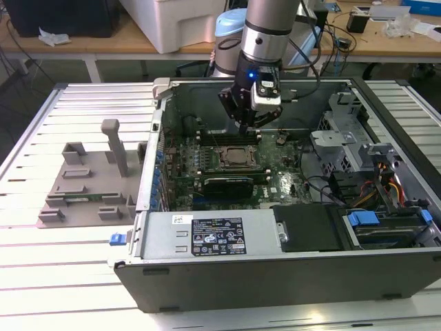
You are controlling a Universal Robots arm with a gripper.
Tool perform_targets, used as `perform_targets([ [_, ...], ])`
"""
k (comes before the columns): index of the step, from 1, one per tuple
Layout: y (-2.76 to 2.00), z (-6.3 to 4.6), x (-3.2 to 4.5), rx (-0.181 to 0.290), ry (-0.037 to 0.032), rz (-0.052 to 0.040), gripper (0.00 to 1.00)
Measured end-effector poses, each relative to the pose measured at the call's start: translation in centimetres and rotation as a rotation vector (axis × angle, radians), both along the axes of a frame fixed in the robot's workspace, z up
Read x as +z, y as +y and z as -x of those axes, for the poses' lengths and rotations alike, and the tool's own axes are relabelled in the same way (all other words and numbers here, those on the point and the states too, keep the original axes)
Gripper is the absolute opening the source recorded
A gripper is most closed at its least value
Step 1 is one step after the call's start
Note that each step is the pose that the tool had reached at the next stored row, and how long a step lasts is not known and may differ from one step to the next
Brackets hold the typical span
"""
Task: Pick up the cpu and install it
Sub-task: 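Install the first cpu locking lever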
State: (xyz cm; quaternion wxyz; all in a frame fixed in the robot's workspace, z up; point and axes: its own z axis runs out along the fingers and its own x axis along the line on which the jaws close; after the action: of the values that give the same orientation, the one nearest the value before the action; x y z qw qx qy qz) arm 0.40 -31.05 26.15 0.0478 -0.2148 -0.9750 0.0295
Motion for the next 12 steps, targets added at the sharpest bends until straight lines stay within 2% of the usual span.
perform_targets([
  [3,0.0,0.0,0.0,0.07,0.0,0.0001,0.11],
  [5,0.0,0.0,0.0,0.135,0.0001,0.0,0.11],
  [10,0.0,0.0,0.0,0.237,0.0,-0.0009,0.11],
  [12,0.0,0.0,0.0,0.313,-0.0001,-0.0022,0.11],
])
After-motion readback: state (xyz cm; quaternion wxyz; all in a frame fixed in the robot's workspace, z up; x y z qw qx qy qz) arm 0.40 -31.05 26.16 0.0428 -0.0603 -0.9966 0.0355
